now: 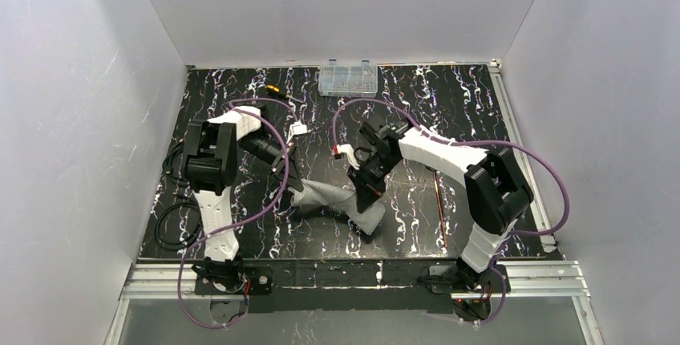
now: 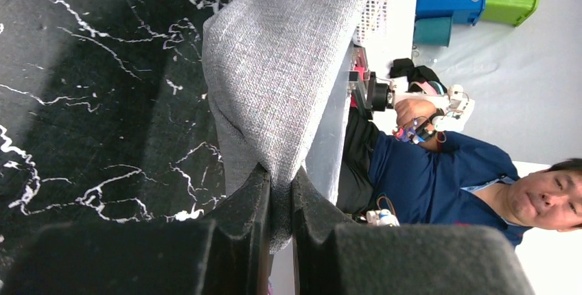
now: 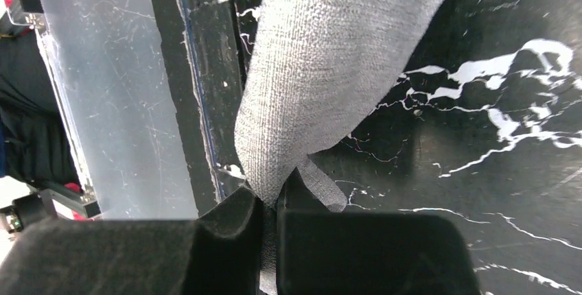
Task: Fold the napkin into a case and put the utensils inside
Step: Turn over the smaller rectangle folded napkin at the center of the board.
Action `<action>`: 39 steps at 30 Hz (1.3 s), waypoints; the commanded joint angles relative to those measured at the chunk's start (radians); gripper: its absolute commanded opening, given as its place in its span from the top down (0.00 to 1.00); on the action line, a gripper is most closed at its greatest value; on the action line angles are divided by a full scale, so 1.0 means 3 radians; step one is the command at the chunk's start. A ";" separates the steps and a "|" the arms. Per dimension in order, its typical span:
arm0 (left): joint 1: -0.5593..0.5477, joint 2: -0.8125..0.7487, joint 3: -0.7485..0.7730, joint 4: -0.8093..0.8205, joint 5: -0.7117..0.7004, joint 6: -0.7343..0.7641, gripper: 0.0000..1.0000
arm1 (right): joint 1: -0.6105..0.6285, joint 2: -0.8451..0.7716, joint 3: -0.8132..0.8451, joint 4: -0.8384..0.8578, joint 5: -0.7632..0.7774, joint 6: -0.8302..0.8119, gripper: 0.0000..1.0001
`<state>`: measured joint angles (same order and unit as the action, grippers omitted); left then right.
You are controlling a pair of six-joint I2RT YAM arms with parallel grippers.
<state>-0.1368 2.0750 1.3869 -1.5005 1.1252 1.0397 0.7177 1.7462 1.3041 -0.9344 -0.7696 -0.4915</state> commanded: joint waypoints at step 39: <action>-0.0107 0.0113 0.1285 0.0306 -0.1302 -0.0821 0.01 | -0.0137 0.0170 0.0535 0.0337 0.1679 0.0396 0.01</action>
<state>-0.1673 2.2112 1.7107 -1.3685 0.7406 0.7937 0.6849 1.9114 1.4242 -0.8696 -0.3058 -0.4171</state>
